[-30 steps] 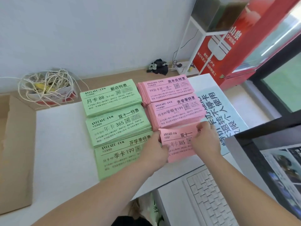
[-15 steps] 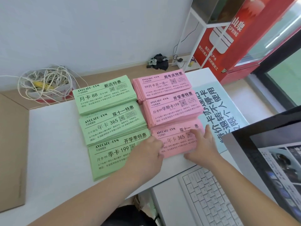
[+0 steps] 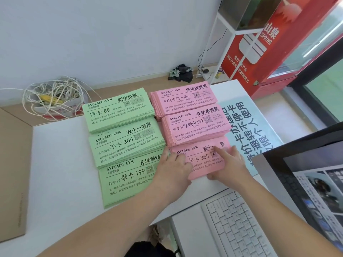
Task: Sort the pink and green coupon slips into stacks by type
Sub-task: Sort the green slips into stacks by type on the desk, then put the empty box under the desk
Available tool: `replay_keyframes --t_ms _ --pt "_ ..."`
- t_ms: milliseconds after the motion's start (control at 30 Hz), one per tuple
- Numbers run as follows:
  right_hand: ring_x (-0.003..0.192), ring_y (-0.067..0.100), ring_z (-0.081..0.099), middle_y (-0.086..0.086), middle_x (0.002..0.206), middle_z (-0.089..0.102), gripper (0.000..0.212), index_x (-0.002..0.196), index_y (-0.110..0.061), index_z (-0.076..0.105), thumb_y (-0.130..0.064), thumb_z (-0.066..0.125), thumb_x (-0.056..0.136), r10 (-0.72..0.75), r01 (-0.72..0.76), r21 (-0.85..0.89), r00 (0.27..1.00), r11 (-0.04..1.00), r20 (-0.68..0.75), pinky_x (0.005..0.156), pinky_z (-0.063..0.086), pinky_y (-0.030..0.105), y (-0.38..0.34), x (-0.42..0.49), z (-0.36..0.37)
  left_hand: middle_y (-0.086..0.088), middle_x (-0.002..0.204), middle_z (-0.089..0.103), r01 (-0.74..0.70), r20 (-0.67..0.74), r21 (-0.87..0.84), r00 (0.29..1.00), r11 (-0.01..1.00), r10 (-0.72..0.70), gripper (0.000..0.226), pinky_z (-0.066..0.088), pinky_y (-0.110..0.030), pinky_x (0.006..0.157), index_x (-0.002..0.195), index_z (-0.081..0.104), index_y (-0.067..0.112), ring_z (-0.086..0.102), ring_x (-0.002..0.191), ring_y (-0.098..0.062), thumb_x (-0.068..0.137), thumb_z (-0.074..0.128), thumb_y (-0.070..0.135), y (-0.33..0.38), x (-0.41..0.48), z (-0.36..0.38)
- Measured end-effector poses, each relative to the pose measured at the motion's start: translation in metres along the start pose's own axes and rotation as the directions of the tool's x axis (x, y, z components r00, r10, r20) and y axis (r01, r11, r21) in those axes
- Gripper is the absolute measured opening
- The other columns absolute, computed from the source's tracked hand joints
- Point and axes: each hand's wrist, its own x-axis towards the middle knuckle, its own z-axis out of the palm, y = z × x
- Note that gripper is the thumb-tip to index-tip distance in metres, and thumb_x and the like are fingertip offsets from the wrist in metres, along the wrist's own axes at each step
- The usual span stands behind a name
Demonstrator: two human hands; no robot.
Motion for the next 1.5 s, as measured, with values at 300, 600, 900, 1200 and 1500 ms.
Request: replay_keyframes --t_ms 300,600,900,1200,1500 --pt "0.156 0.031 0.009 0.011 0.168 0.013 0.081 0.151 -0.036 0.038 -0.043 0.077 0.081 -0.096 0.085 -0.235 0.995 0.968 -0.033 0.125 0.016 0.047 -0.025 -0.016 -0.004 0.000 0.156 0.040 -0.075 -0.079 -0.280 0.995 0.957 0.055 0.053 0.009 -0.041 0.127 0.141 0.054 0.026 0.027 0.145 -0.024 0.097 0.054 0.055 -0.020 -0.013 -0.001" --pt "0.129 0.014 0.051 -0.013 0.139 0.057 0.042 0.139 -0.037 0.057 -0.038 0.059 0.097 -0.223 0.214 -0.103 0.971 0.971 -0.087 0.100 0.047 0.035 -0.098 -0.063 0.009 0.025 0.121 0.061 -0.052 -0.234 -0.602 0.965 0.797 -0.114 0.027 0.043 -0.021 0.103 0.124 0.069 0.029 0.054 0.114 0.006 0.100 0.058 0.034 -0.072 -0.108 -0.004" --pt "0.091 0.004 0.067 -0.018 0.101 0.070 0.026 0.116 -0.033 0.069 -0.044 0.066 0.093 -0.443 0.438 0.143 0.896 0.888 0.006 0.081 0.058 0.032 -0.230 -0.094 0.043 0.024 0.117 0.062 0.166 -0.154 -0.743 0.901 0.648 -0.407 0.033 0.050 -0.024 0.095 0.130 0.062 0.034 0.061 0.094 0.008 0.098 0.062 0.033 -0.144 -0.176 -0.021" --pt "0.077 0.010 0.068 -0.007 0.084 0.074 0.010 0.101 -0.029 0.073 -0.033 0.069 0.093 -0.545 0.483 0.374 0.835 0.792 0.076 0.064 0.051 0.023 -0.331 -0.129 0.081 0.019 0.125 0.060 0.333 -0.371 -0.635 0.660 0.697 -0.653 0.030 0.045 -0.026 0.098 0.126 0.064 0.030 0.055 0.114 -0.004 0.098 0.059 0.040 -0.225 -0.274 -0.049" --pt "0.095 0.011 0.072 -0.010 0.105 0.071 0.023 0.115 -0.038 0.068 -0.044 0.066 0.093 -0.522 0.366 0.568 0.842 0.738 0.136 0.089 0.060 0.044 -0.362 -0.168 0.141 0.004 0.066 0.038 0.584 -0.253 -0.480 0.622 0.654 -0.741 0.042 0.029 -0.034 0.055 0.068 0.032 0.022 0.041 0.065 -0.019 0.098 0.052 0.044 -0.213 -0.328 -0.002"
